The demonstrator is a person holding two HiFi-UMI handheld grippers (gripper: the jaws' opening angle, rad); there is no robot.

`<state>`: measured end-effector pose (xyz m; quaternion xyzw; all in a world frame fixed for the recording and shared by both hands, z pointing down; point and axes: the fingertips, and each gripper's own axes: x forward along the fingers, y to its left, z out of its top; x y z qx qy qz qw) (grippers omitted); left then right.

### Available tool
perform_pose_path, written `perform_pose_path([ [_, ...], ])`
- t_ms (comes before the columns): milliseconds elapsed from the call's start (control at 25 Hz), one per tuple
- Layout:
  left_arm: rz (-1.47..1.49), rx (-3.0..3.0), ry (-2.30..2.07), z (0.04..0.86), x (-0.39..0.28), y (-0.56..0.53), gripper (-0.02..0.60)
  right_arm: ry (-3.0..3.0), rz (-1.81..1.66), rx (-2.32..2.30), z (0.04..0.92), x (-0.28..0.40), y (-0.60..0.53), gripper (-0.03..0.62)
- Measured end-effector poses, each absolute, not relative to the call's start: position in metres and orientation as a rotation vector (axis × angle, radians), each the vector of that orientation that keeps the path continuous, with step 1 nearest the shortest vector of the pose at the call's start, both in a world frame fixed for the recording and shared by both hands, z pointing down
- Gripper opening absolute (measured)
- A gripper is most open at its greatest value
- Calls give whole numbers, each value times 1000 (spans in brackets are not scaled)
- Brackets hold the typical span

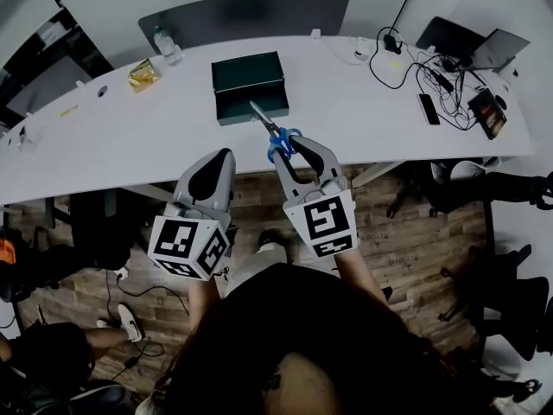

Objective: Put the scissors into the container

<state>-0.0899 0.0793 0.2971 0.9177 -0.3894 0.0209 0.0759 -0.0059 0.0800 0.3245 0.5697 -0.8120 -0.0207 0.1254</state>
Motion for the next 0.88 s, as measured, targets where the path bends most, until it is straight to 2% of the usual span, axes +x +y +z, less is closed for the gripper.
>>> perform_pose_path([
  [880, 32, 2801, -1002, 294, -107, 10, 11, -2263, -89, 1719, 315, -31, 13, 91],
])
